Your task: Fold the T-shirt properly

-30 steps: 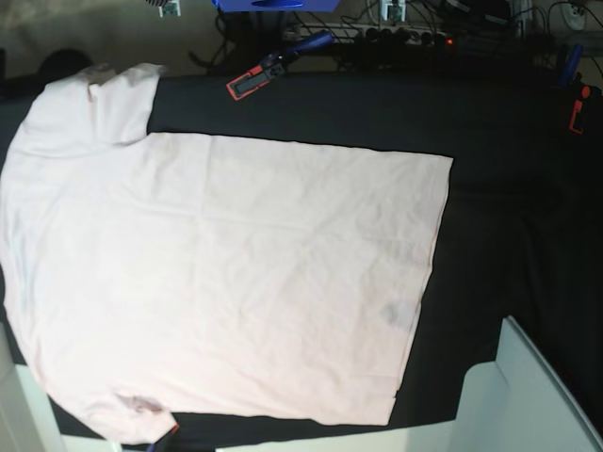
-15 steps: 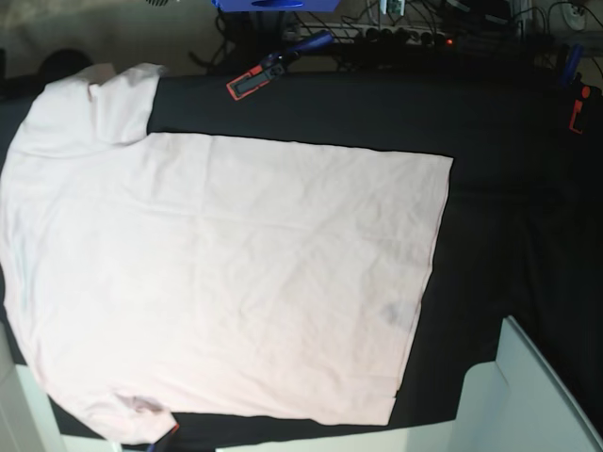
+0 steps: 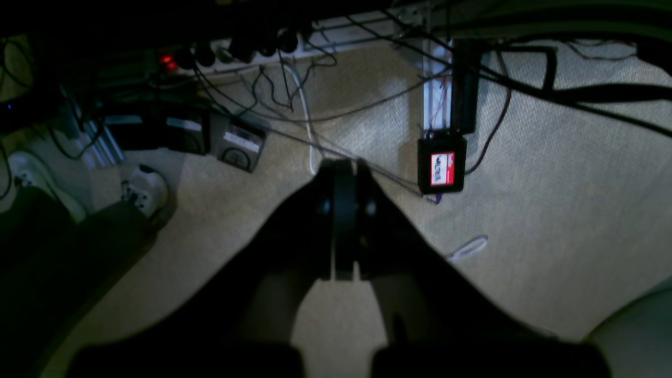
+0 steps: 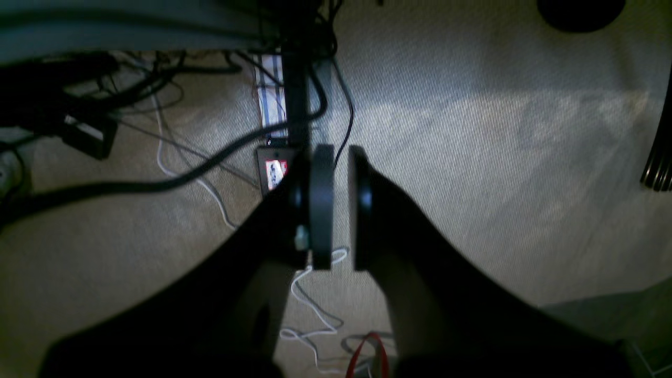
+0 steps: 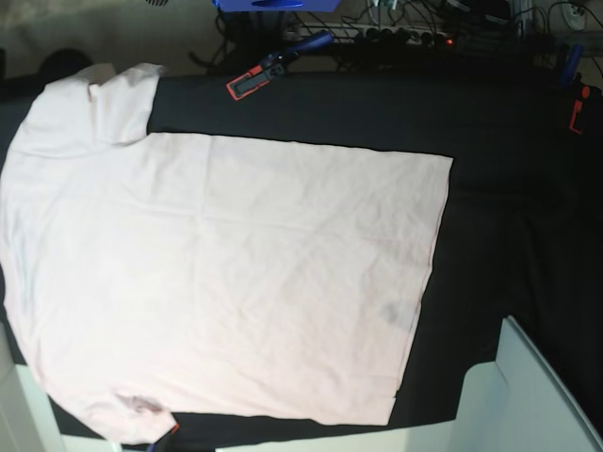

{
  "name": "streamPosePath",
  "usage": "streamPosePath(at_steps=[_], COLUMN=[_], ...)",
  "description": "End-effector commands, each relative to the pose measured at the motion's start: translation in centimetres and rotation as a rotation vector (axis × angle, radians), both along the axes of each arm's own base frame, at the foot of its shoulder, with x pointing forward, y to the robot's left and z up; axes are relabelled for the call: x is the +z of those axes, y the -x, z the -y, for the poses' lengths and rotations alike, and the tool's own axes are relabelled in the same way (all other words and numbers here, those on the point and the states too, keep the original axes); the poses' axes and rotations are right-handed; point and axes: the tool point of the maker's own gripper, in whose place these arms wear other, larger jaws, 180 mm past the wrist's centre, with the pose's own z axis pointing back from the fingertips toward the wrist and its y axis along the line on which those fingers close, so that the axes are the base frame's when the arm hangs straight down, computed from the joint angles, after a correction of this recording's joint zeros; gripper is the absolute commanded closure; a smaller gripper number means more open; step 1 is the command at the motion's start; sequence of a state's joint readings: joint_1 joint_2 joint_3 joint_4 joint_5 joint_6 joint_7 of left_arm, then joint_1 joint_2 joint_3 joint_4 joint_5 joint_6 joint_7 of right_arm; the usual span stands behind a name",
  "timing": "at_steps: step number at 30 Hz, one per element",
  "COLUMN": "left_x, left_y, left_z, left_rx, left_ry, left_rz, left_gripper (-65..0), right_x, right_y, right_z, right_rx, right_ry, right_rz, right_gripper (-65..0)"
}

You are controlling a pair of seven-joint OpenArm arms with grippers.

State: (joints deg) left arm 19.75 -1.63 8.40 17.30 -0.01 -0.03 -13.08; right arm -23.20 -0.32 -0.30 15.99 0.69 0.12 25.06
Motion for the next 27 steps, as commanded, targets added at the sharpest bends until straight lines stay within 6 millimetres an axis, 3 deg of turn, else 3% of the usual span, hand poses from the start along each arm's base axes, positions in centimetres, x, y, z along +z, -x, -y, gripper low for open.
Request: streamPosePath(at_steps=[1,10,16,21,27], left_x=[0.3,2.9,4.9,8.4,13.5], left_y=[0.3,-0.5,-1.3,-5.1,-9.5], left_z=[0.0,0.3,-4.7,-9.2,-11.3], left_rx=[-0.005,-0.014,0.112,0.132,0.127], left_ry=[0.0,0.037,-0.05,-0.106,-0.098], left_rz=[0.024,0.271,0.403,0.589,0.782], left_gripper=[0.0,0.0,0.0,0.0,0.0], right_x=[0.2,2.1,4.6,6.9,9.2], right_y=[0.8,0.8,0.9,-0.9,-3.7], right_z=[-0.1,0.2,1.3,2.4,2.8], right_rx=[0.002,-0.006,-0.095,-0.139,-0.139], right_ry=[0.0,0.008,0.029,0.041,0.043], right_rz=[-0.004,0.128,0.205,0.3,0.4], right_gripper=[-5.7,-5.5,-5.5,-5.5,-5.5])
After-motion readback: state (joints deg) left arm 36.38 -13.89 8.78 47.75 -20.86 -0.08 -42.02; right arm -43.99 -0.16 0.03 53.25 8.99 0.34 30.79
